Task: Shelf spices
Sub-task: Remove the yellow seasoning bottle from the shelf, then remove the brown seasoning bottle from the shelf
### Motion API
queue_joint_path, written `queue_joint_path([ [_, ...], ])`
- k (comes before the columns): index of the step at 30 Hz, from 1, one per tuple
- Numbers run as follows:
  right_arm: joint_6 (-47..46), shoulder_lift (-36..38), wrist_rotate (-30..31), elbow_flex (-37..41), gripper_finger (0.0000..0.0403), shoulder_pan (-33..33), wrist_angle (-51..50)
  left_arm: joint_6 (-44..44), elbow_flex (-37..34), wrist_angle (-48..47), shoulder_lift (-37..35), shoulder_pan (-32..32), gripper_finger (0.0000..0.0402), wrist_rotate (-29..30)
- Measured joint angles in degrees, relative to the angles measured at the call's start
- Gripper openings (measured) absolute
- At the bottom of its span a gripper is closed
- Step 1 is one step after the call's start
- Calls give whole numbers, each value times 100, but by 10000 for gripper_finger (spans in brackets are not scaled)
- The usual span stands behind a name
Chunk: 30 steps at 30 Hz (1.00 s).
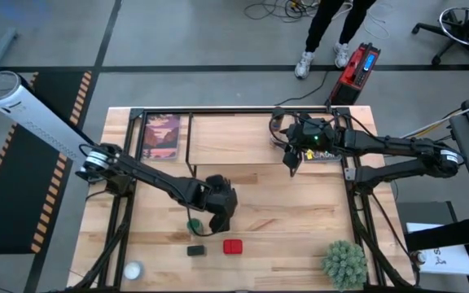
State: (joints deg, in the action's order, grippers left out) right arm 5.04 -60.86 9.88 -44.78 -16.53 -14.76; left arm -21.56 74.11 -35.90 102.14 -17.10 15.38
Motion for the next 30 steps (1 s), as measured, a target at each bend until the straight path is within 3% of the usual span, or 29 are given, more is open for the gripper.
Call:
queue_joint_path([
  [10,-2,-9,-11,0,199,-20,39,252,117,-115,-783,62,337,-41],
  [16,-17,-9,-242,1,199,-63,60,1018,553,-135,-1117,210,323,1197],
  [19,-11,-9,-243,-2,199,-113,65,1344,855,-150,-1115,506,314,1347],
  [24,-42,-9,-295,0,199,-113,63,1786,1222,-77,-1048,1075,303,1185],
  [30,-47,-9,-291,1,199,-114,100,2088,1252,511,-843,1784,292,165],
])
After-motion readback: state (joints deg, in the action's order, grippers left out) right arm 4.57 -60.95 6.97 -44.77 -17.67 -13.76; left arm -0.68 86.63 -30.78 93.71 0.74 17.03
